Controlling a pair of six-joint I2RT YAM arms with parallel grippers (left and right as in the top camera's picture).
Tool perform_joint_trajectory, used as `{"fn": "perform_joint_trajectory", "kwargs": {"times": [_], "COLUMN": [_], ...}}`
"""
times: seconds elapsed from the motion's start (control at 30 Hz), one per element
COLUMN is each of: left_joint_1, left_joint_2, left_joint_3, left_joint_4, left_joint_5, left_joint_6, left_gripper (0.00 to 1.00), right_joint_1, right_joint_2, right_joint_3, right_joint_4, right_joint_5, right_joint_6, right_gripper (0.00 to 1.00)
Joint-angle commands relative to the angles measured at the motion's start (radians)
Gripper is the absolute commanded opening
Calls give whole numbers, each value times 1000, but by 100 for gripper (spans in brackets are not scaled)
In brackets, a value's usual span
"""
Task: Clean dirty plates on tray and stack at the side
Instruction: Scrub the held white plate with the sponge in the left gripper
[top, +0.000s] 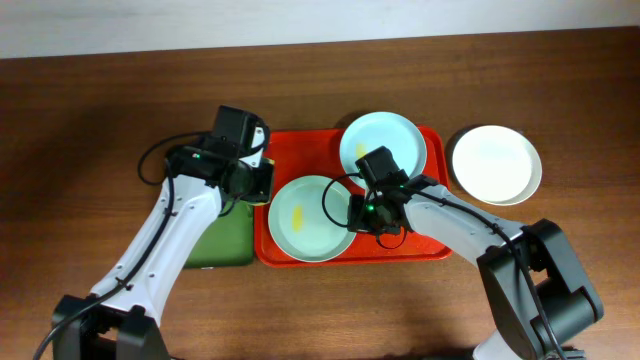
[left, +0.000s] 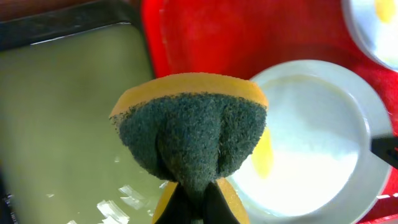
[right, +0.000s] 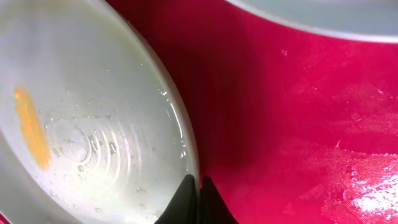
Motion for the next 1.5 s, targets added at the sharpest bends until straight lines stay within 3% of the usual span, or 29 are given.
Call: {"fn": "perform_joint_trajectory", "kwargs": {"times": [0.0,0.97,1.4,1.47], "left_joint_1": [-22,-22,-124,-126], "left_joint_2": [-10,-5,339,393], "left_joint_3": [25,23,23,23], "left_joint_4": [10,11,66,65], "left_joint_5": [16,16,91,155], "left_joint_6": [16,17,-19,-22], "left_gripper": [0,0,0,0], "right_joint_1": [5,5,5,5], "right_joint_2": [6,6,6,6], "right_joint_3": [6,6,6,6], "right_joint_4": [-6,-13,-11,-11], "right_joint_5": [10,10,10,10], "right_joint_6": [2,1,1,1], "right_gripper": [4,4,4,4]}}
